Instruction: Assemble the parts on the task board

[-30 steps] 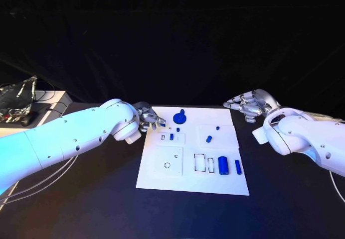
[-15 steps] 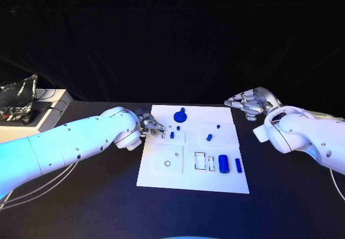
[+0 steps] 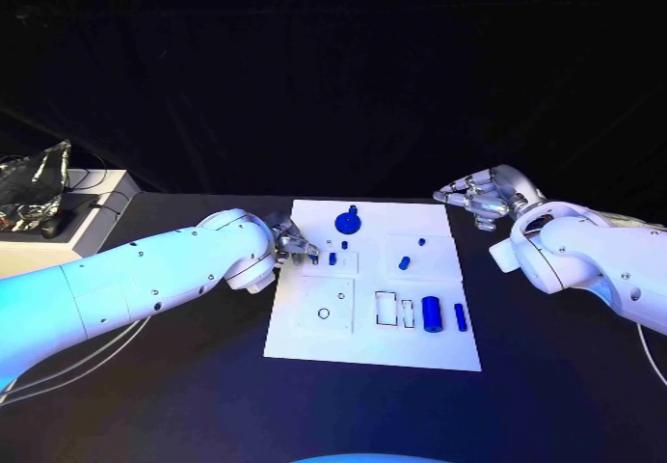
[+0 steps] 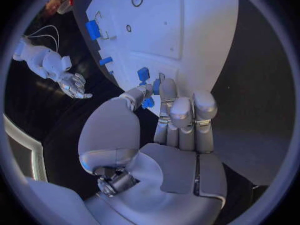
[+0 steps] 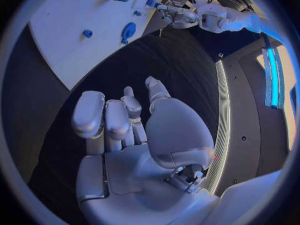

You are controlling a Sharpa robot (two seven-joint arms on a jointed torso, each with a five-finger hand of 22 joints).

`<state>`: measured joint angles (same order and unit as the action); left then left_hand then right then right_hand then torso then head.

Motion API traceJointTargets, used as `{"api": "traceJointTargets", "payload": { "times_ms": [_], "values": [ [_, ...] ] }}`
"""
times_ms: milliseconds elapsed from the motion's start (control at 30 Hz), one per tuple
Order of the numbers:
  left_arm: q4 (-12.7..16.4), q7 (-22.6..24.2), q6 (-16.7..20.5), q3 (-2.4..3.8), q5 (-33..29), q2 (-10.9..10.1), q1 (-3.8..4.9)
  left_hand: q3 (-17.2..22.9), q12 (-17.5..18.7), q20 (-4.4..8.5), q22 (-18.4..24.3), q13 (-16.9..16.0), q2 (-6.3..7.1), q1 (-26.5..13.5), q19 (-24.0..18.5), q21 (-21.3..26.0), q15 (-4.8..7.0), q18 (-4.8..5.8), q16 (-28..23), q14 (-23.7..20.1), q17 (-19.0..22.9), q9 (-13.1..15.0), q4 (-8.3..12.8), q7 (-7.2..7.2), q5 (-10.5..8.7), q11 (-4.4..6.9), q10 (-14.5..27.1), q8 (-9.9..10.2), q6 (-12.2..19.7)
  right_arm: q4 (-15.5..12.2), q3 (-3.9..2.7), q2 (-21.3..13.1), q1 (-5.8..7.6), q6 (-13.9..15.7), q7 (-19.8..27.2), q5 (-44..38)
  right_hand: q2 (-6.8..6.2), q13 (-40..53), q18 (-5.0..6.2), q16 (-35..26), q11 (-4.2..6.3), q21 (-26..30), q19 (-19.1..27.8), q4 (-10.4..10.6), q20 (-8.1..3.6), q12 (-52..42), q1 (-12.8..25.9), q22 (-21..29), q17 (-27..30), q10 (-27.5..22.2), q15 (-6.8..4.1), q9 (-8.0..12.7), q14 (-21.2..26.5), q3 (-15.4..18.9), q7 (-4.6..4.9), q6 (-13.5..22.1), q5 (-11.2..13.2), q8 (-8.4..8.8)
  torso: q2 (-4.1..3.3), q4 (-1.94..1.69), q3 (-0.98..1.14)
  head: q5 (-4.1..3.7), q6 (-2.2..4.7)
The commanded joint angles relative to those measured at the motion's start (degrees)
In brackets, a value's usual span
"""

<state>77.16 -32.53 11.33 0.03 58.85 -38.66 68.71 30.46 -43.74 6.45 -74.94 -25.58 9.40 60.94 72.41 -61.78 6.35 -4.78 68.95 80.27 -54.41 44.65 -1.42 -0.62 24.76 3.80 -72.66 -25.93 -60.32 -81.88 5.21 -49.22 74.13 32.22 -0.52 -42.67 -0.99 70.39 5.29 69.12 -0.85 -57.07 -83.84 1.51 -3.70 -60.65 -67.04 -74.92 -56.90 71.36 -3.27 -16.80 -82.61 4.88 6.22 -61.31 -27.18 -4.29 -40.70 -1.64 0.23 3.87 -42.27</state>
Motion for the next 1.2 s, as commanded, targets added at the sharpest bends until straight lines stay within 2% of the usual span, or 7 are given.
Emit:
{"api": "traceJointTargets", "payload": {
  "times_ms": [33,333,600,767,1200],
  "values": [
    [0.1,-0.2,-1.6,-0.03,1.7,0.2,-0.04,9.2,0.3,-0.10,-1.1,-0.1,-0.34,0.4,0.3,-0.3,0.13,0.63,0.0,0.3,-0.1,0.0,9.1,0.11,0.36,0.10,-0.5,0.0,-0.4,-0.1,-0.03,0.0,0.00,-0.8,0.4,-0.6,0.29,0.1,0.31,-0.1,0.13,0.1,-3.9,0.1,-0.40,0.1,0.3,-7.8,0.0,-0.3,-0.08,0.1,0.1,0.3,0.16,0.1,-0.3,0.37,0.01,0.01,-0.01,-0.07,-0.12],
    [0.0,0.0,-2.4,-0.17,3.1,0.4,-0.08,9.1,0.4,-0.08,-1.2,-0.2,-0.19,0.8,0.3,-0.3,0.10,0.67,0.0,0.4,-0.2,0.0,8.7,0.09,0.31,0.08,-0.4,0.1,-0.4,-0.1,-0.03,-0.1,0.00,-0.8,0.4,-0.6,0.29,0.1,0.31,-0.1,0.13,0.1,-3.9,0.1,-0.40,0.1,0.3,-7.8,0.0,-0.3,-0.08,0.1,0.1,0.3,0.16,0.1,-0.3,0.37,0.05,-0.05,-0.02,-0.09,-0.21],
    [-0.2,0.2,-3.4,-0.26,4.1,0.7,-0.09,9.0,0.5,-0.11,-1.2,-0.3,0.07,1.2,0.2,-0.2,0.09,0.67,0.0,0.3,-0.3,0.0,8.2,0.08,0.19,0.07,-0.4,0.1,-0.3,-0.2,-0.03,-0.1,0.00,-0.8,0.4,-0.6,0.29,0.1,0.31,-0.1,0.13,0.1,-3.9,0.1,-0.40,0.1,0.3,-7.8,0.0,-0.3,-0.08,0.1,0.1,0.3,0.16,0.1,-0.3,0.37,0.00,0.05,-0.01,-0.10,-0.31],
    [-0.5,0.3,-4.0,-0.32,4.4,0.8,-0.10,8.7,0.5,-0.25,-1.2,-0.4,0.33,1.9,0.0,0.1,0.02,0.62,-0.2,0.3,-0.3,-0.1,7.4,0.04,0.05,0.01,-0.3,0.2,-0.3,-0.2,-0.03,-0.2,0.00,-0.9,0.4,-0.6,0.29,0.1,0.31,-0.1,0.13,0.1,-3.9,0.1,-0.40,0.1,0.3,-7.8,0.0,-0.3,-0.08,0.1,0.1,0.3,0.16,0.1,-0.3,0.37,0.02,-0.05,-0.04,-0.17,-0.35],
    [-1.0,0.3,-4.7,-0.43,5.9,1.0,-0.13,8.7,0.5,-0.30,-1.1,-0.4,0.39,2.1,0.0,0.2,0.00,0.60,-0.2,0.3,-0.3,-0.1,7.2,0.03,-0.05,0.01,-0.3,0.2,-0.2,-0.3,-0.03,-0.3,0.00,-0.9,0.4,-0.6,0.29,0.1,0.31,-0.1,0.13,0.1,-3.9,0.1,-0.40,0.1,0.3,-7.8,0.0,-0.3,-0.08,0.1,0.1,0.3,0.16,0.1,-0.3,0.37,0.01,-0.02,-0.03,-0.26,-0.52]
  ]
}}
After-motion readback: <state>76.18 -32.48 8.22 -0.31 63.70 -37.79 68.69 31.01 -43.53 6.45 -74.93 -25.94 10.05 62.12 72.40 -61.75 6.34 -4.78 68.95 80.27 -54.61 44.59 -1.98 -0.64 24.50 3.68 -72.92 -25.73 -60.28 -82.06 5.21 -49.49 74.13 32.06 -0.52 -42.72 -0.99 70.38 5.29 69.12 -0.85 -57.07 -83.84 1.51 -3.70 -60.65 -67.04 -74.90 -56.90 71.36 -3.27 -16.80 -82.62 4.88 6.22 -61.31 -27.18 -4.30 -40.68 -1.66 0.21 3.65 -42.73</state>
